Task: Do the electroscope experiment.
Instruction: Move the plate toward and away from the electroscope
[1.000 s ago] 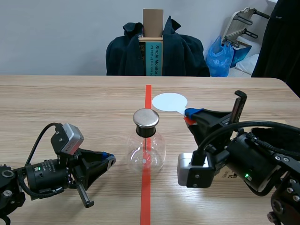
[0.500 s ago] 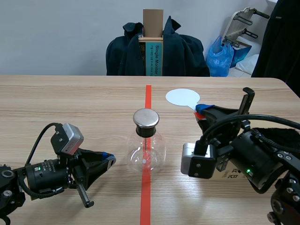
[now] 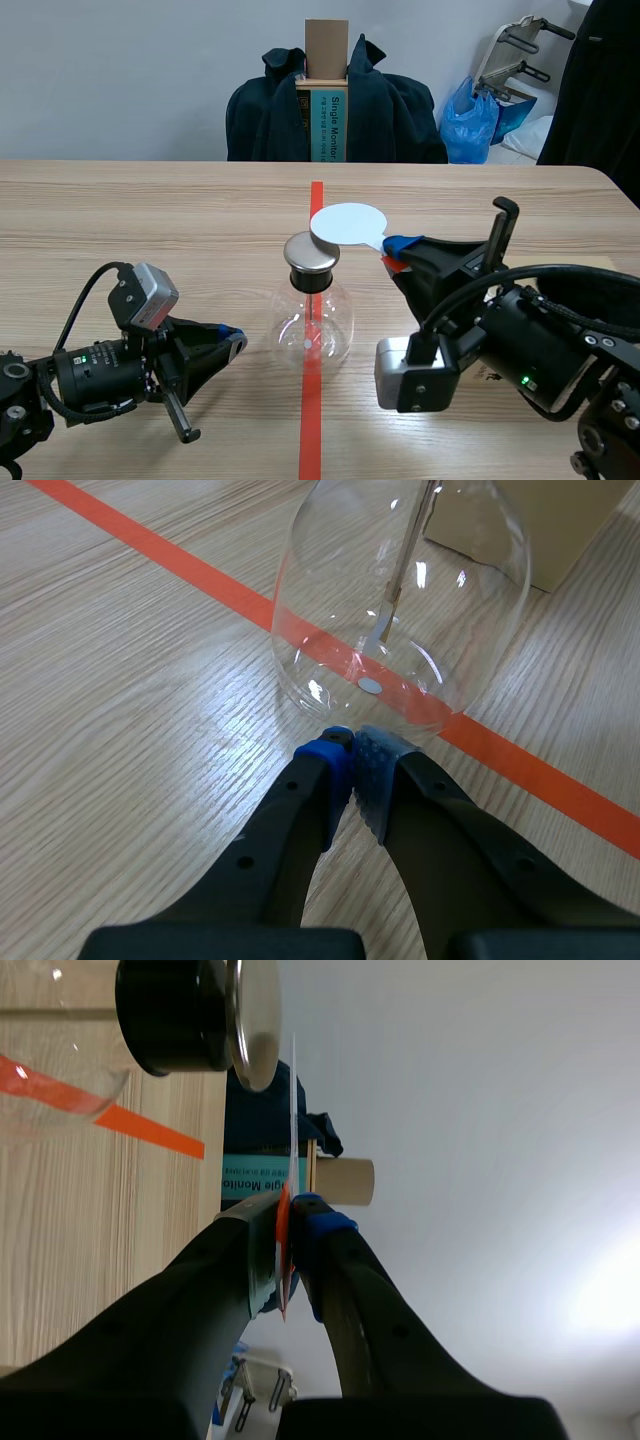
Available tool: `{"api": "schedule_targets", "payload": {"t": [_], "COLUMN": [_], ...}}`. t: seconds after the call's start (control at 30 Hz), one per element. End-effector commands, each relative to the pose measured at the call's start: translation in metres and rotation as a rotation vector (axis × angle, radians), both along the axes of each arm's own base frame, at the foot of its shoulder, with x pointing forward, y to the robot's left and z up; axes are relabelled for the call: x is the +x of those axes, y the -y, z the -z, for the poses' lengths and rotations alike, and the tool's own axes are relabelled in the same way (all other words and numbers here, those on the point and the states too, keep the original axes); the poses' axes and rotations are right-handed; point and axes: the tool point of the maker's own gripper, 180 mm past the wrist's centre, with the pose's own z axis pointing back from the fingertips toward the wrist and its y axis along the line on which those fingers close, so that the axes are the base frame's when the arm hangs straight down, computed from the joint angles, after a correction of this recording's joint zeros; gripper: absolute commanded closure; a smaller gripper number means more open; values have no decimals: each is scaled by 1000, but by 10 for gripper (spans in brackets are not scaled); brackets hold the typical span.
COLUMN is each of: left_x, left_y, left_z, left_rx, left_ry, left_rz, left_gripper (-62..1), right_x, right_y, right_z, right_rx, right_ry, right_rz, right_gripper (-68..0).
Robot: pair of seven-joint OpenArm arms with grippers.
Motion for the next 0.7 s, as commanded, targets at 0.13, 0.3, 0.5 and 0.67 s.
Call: {"api": "schedule_targets", "payload": {"t": [0.13, 0.3, 0.5, 0.67], "left_x": [7, 7, 7, 7], "left_y": [5, 5, 5, 5], "left_z": [-14, -14, -14, -14], "left_rx": [-40, -40, -40, -40], "left_ry": [36, 36, 36, 36], "left_rz": [-3, -3, -3, -3], "left_gripper": [-19, -19, -19, -19], "right_x": [-3, -10, -16, -19], "right_y": [-4, -10, -14, -17], "right_z": [-8, -8, -8, -8], "right_rx": [6, 9, 11, 12], "right_ry": [31, 29, 28, 27], "right_rz": [-58, -108, -148, -170], "right_gripper": [-8, -8, -8, -8]}}
